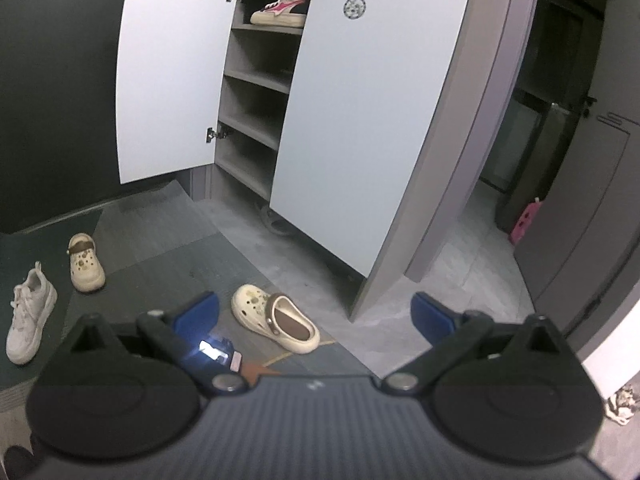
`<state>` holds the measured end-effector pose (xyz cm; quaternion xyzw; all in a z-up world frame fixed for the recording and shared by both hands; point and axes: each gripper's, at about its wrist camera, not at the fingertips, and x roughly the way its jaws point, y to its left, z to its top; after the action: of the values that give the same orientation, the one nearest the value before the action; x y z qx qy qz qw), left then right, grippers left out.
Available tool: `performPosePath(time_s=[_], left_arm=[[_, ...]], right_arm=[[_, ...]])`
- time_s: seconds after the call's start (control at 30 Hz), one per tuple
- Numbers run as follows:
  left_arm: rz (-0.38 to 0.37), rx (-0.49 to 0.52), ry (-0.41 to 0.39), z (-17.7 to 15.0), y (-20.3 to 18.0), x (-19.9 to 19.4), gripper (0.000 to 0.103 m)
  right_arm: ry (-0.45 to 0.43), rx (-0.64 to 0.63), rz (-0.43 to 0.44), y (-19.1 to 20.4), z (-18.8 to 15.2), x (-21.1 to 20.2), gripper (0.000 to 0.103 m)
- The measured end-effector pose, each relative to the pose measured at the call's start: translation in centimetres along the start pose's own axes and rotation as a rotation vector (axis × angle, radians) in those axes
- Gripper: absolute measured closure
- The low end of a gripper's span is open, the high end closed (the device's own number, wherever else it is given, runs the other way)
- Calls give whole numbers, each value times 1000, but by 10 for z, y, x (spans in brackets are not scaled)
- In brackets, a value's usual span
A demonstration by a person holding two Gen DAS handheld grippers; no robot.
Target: Organize scattered shoes
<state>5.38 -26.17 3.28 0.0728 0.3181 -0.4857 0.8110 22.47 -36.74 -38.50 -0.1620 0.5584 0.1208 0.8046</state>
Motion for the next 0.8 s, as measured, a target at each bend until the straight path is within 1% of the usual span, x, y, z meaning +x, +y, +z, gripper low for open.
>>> performPosePath(time_s=[0.1,0.17,0.23,0.3,0.37,0.5,0.53,0.6,0.7,0.8], left_arm=[[-11,-29,26,1,5,7,0],[-13,-30,41,0,6,12,0],[-17,-22,56,-2,5,15,0],[-26,-10,71,-5,2,17,0],[-42,3,86,-8,-1,17,0],[-40,-2,69,-9,1,12,0],[-37,-8,63,-9,1,10,0],[-32,-21,54,-8,3,8,0],[-21,-24,54,-8,1,8,0],[-9,-23,56,-7,-1,10,0]], right_arm=[[51,15,15,2,1,19,0],[104,50,5,5,2,34,1],[143,80,-12,9,5,43,5],[145,104,-39,15,6,43,5],[137,143,-45,17,2,39,11],[133,366,-11,18,-7,24,15],[133,395,-4,19,-8,22,16],[130,474,0,31,-11,14,16],[121,542,-12,53,-11,6,16],[130,598,-30,71,-7,2,16]])
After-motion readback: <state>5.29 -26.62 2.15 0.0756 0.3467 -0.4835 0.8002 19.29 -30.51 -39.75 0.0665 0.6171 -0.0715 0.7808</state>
